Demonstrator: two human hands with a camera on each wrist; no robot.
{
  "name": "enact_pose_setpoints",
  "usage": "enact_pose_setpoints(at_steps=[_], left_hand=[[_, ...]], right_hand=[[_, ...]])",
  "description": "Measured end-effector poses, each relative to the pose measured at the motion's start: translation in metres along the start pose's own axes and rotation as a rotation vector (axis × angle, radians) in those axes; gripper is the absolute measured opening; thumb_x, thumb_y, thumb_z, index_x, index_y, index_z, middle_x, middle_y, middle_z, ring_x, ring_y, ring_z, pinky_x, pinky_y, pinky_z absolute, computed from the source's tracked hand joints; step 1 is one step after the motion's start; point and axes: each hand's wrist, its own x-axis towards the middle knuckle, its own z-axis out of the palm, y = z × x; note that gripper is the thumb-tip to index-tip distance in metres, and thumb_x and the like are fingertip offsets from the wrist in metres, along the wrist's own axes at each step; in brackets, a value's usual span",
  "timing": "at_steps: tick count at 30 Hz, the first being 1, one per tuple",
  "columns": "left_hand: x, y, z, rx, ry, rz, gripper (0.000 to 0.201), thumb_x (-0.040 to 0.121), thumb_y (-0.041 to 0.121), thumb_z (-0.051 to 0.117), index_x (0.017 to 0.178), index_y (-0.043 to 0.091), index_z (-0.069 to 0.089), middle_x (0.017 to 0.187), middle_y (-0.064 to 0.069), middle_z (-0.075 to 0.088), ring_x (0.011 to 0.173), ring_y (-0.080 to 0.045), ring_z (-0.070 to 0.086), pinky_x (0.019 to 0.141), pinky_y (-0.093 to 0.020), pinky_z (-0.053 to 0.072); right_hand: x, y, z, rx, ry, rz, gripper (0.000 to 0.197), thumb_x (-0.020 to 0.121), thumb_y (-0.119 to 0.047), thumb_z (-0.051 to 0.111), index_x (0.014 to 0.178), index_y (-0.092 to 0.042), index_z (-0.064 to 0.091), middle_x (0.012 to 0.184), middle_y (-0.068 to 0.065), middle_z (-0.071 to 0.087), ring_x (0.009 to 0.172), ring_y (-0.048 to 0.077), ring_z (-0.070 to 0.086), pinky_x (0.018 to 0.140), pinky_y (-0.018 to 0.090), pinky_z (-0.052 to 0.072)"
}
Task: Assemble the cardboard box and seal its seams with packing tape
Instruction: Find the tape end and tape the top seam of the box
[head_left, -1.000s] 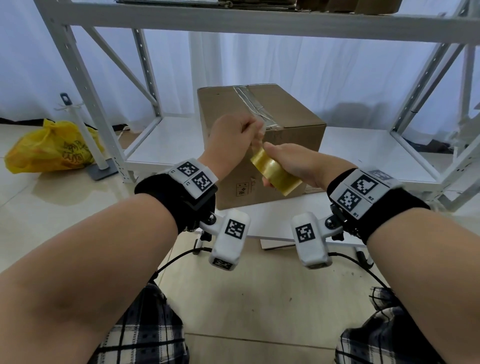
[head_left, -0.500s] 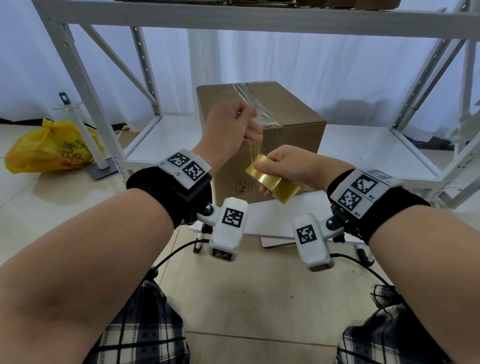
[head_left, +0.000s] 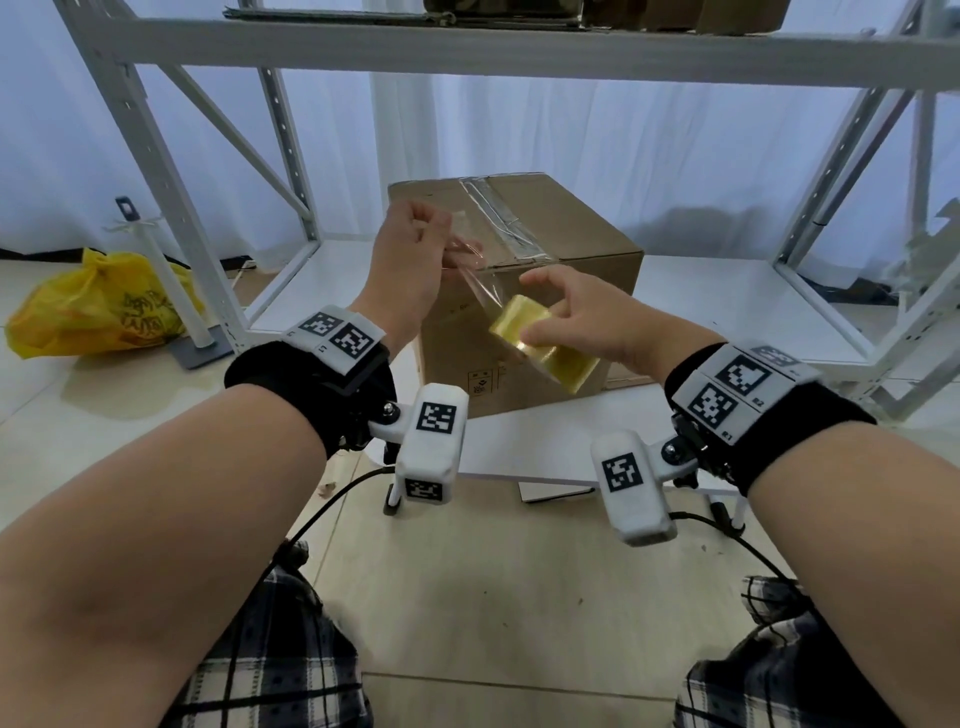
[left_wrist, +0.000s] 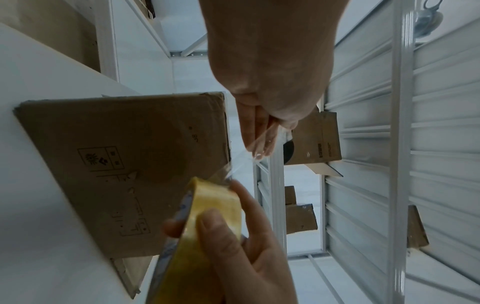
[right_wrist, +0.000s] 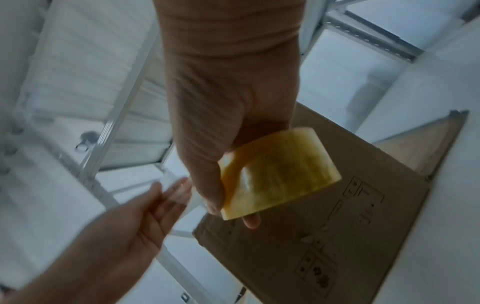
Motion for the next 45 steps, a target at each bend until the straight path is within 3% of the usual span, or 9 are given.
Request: enact_pose_setpoints(at_steps=[4,14,19,21,30,33,36,41,45], left_hand=[[-0.003,0.005,0.003,-0.031,-0.002,0.063,0.014,0.101,0.010,0.038,0.089,0.016,0.039,0.082,-0.019,0.068,0.063,-0.022,0.069,0.060,-0.032,0.057],[0.002,0.001,-0.006,-0.033,0.024,0.046,0.014,0.103,0.016,0.034,0.091,0.019,0.040,0.083,-0.011,0.070,0.071,-0.018,0.070,0.073,-0.031,0.057],[0.000,-0.002,-0.005,0.006,0.043,0.129,0.011,0.103,0.014,0.032,0.094,0.017,0.038,0.085,-0.009,0.070,0.067,-0.007,0.067,0.071,-0.017,0.050],[0.000,-0.004,-0.007,0.044,0.046,0.155,0.008,0.103,0.015,0.033,0.097,0.015,0.038,0.091,-0.011,0.070,0.072,0.000,0.065,0.072,-0.011,0.046],[-0.003,-0.005,-0.011,0.041,-0.006,0.053,0.008,0.102,0.021,0.039,0.095,0.019,0.042,0.097,-0.011,0.068,0.068,-0.019,0.070,0.063,-0.026,0.058],[0.001,-0.009,-0.015,0.045,0.014,0.019,0.006,0.100,0.021,0.045,0.095,0.018,0.047,0.102,-0.010,0.063,0.076,-0.021,0.071,0.071,-0.028,0.059],[0.004,-0.010,-0.020,0.022,0.012,-0.003,0.007,0.095,0.012,0.054,0.089,0.012,0.052,0.091,-0.008,0.061,0.079,-0.017,0.068,0.077,-0.030,0.058],[0.004,-0.011,-0.027,0.027,-0.036,-0.064,0.019,0.085,0.003,0.067,0.089,0.008,0.049,0.086,-0.015,0.063,0.071,-0.017,0.067,0.071,-0.025,0.056],[0.002,-0.010,-0.030,0.087,-0.052,-0.126,0.033,0.082,0.007,0.070,0.106,0.008,0.047,0.084,-0.012,0.064,0.072,-0.017,0.064,0.076,-0.028,0.056]], right_hand=[[-0.001,0.003,0.008,-0.074,-0.101,0.020,0.064,0.084,-0.039,0.067,0.139,-0.032,0.036,0.124,0.007,0.056,0.105,0.030,0.060,0.094,0.047,0.050],[-0.005,0.008,0.002,0.063,-0.014,0.015,0.029,0.083,-0.034,0.071,0.107,-0.029,0.055,0.107,0.009,0.062,0.090,0.032,0.066,0.085,0.049,0.055],[-0.007,0.008,-0.003,0.189,0.028,-0.003,0.026,0.086,-0.022,0.070,0.106,-0.017,0.054,0.095,0.014,0.067,0.065,0.027,0.071,0.059,0.037,0.057],[-0.006,0.009,-0.006,0.171,0.067,-0.008,0.025,0.086,-0.024,0.070,0.104,-0.017,0.054,0.097,0.015,0.066,0.063,0.029,0.071,0.056,0.035,0.056],[-0.005,0.010,-0.010,0.117,0.089,0.014,0.018,0.092,-0.019,0.063,0.105,-0.011,0.054,0.089,0.015,0.066,0.050,0.013,0.066,0.049,0.027,0.052],[-0.005,0.010,-0.010,0.093,0.098,0.027,0.016,0.093,-0.017,0.062,0.104,-0.010,0.053,0.086,0.012,0.065,0.046,0.009,0.064,0.045,0.023,0.050],[-0.006,0.012,-0.011,0.087,0.101,0.053,0.014,0.093,-0.019,0.060,0.103,-0.012,0.054,0.086,0.011,0.065,0.048,0.014,0.064,0.043,0.023,0.049],[-0.002,0.016,-0.013,-0.116,0.221,0.020,0.020,0.093,-0.038,0.058,0.096,-0.018,0.059,0.083,-0.008,0.058,0.070,0.006,0.053,0.062,0.022,0.042],[0.001,0.015,-0.013,-0.238,0.299,0.016,0.023,0.088,-0.049,0.059,0.086,-0.026,0.056,0.083,-0.010,0.061,0.065,0.011,0.061,0.055,0.019,0.040]])
